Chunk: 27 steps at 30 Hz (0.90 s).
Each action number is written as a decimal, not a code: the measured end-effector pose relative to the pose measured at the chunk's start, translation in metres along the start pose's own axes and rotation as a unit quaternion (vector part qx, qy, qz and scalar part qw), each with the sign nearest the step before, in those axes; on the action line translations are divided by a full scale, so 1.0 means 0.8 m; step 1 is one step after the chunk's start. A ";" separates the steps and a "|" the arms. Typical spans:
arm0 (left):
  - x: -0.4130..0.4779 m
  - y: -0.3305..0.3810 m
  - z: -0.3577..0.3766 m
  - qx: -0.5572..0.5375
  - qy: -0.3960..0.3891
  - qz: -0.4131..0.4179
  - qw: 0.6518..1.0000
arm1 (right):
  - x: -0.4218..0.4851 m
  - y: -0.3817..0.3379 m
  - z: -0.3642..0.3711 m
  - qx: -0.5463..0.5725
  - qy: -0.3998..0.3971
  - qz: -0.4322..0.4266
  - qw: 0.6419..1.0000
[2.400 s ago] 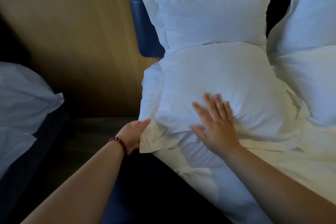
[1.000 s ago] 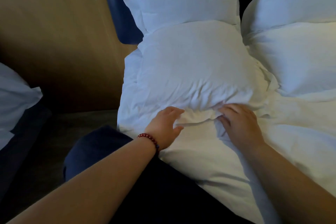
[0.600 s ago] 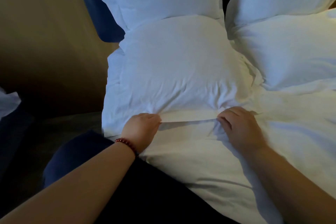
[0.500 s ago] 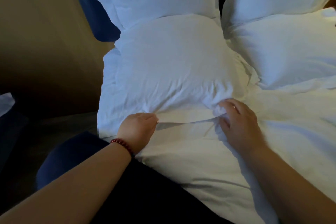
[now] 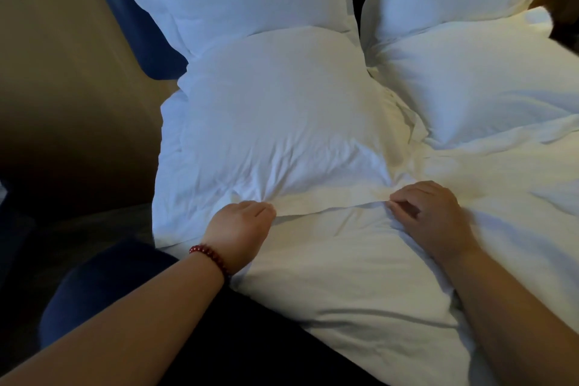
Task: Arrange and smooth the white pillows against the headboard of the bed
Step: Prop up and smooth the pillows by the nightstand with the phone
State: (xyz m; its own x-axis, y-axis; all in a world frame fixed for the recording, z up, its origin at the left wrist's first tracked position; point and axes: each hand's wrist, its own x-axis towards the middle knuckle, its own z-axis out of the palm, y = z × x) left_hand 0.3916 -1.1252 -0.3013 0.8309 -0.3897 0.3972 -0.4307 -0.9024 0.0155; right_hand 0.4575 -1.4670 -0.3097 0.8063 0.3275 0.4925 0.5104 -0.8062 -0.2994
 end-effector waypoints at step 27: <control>0.173 0.061 0.020 0.178 -0.157 -0.045 0.970 | 0.043 0.016 0.019 0.176 0.196 0.453 0.852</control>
State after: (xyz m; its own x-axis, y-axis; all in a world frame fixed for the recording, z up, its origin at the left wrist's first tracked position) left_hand 0.4909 -1.2264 -0.2605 0.9500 -0.2925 0.1093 -0.2484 -0.9200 -0.3033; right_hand 0.4963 -1.4589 -0.3091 0.7907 -0.5954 0.1426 -0.1548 -0.4197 -0.8944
